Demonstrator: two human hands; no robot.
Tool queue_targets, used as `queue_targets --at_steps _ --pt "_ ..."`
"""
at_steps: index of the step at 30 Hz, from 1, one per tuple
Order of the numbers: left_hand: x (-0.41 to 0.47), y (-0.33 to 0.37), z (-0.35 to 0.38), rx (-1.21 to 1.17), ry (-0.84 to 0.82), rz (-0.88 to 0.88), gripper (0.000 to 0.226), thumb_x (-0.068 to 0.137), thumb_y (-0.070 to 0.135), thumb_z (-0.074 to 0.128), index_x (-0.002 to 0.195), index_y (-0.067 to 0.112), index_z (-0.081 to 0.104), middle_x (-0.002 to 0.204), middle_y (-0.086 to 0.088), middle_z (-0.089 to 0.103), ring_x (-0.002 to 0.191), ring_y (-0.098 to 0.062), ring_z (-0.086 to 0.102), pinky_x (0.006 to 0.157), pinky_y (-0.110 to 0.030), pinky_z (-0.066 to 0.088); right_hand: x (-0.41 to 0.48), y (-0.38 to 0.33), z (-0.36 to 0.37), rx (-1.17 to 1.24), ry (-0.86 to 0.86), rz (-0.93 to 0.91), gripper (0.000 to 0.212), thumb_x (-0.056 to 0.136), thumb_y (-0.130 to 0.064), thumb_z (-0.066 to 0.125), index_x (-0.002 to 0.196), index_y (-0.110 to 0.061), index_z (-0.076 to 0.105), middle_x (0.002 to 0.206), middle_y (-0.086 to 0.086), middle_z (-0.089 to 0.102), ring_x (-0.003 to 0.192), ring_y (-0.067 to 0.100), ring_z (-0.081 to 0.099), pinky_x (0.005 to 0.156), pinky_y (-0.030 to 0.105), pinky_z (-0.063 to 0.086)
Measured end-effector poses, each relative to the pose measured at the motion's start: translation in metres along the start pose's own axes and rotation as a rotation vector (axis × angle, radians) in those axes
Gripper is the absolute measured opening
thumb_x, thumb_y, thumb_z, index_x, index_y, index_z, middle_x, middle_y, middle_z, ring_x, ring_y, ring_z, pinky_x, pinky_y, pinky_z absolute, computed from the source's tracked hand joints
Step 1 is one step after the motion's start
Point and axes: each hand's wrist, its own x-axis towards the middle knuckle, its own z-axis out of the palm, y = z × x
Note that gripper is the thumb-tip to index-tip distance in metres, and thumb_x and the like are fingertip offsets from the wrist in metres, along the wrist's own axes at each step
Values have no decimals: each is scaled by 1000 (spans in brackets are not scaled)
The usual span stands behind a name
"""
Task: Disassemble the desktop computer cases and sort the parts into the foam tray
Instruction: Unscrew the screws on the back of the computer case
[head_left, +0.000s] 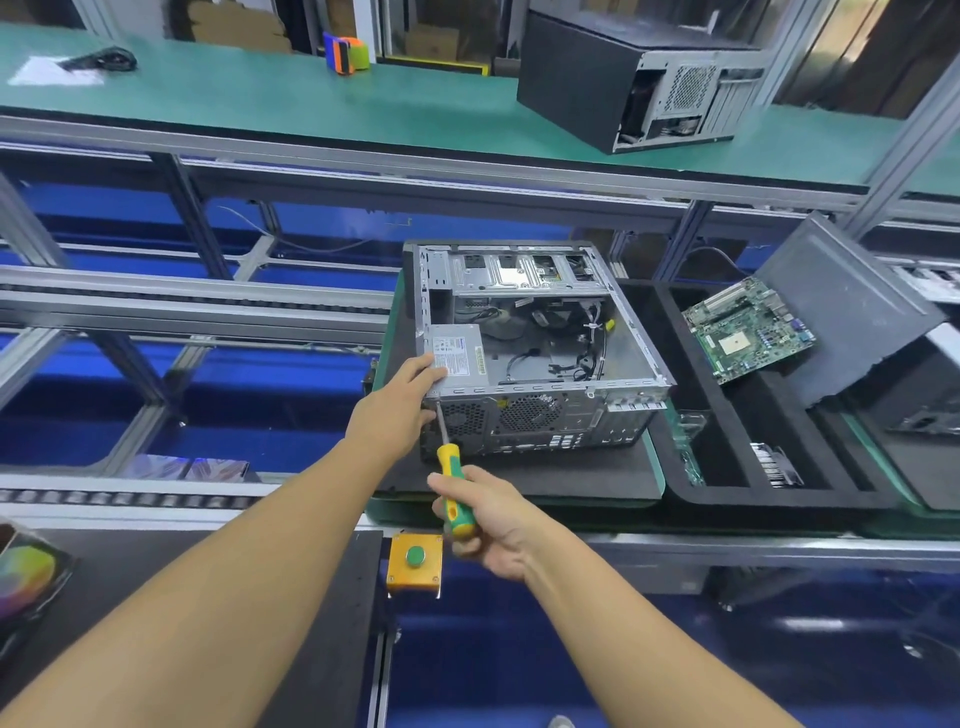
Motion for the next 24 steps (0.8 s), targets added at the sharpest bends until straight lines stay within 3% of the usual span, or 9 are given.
queue_targets --at_steps 5,8,10,12,15,19,24 --pt "-1 2 -1 -2 -6 -5 61 95 23 66 149 30 37 160 14 23 111 -21 63 77 -37 58 2 2 9 134 11 62 26 92 -21 73 105 -13 52 83 6 46 61 13 48 52 31 56" --pt "-1 1 1 -19 2 13 62 95 20 66 149 28 38 161 12 24 116 -23 59 84 -40 56 0 -2 6 163 -9 70 26 93 -22 72 103 -13 50 75 4 53 55 11 49 37 18 37" --pt "-1 0 3 -26 1 19 61 95 18 66 149 27 39 161 12 24 118 -26 57 89 -45 54 -1 -8 3 175 -27 74 26 95 -31 68 103 -12 52 74 5 57 50 11 44 34 16 26" --pt "0 -2 4 -36 -2 25 61 95 19 66 149 27 39 161 13 23 118 -28 56 92 -48 52 -2 -13 0 182 -60 90 31 98 -39 51 106 -9 56 73 6 60 50 14 43 35 19 26" --pt "1 -5 4 -45 -6 34 62 94 20 67 149 27 39 160 13 24 119 -27 56 92 -48 52 -3 -10 -5 208 -97 88 43 93 -28 31 113 -1 59 75 10 61 55 19 46 40 22 32" --pt "1 -5 5 -23 -3 36 62 95 22 66 150 28 39 160 13 25 117 -28 55 91 -47 53 -2 0 -4 233 -59 63 35 101 -20 36 118 -3 60 77 9 60 57 20 48 46 25 38" --pt "0 -5 2 74 -16 46 63 97 28 62 153 29 33 162 10 22 112 -29 54 90 -47 52 1 8 5 140 83 -51 9 97 -20 61 106 -16 62 74 4 60 57 16 52 43 24 43"
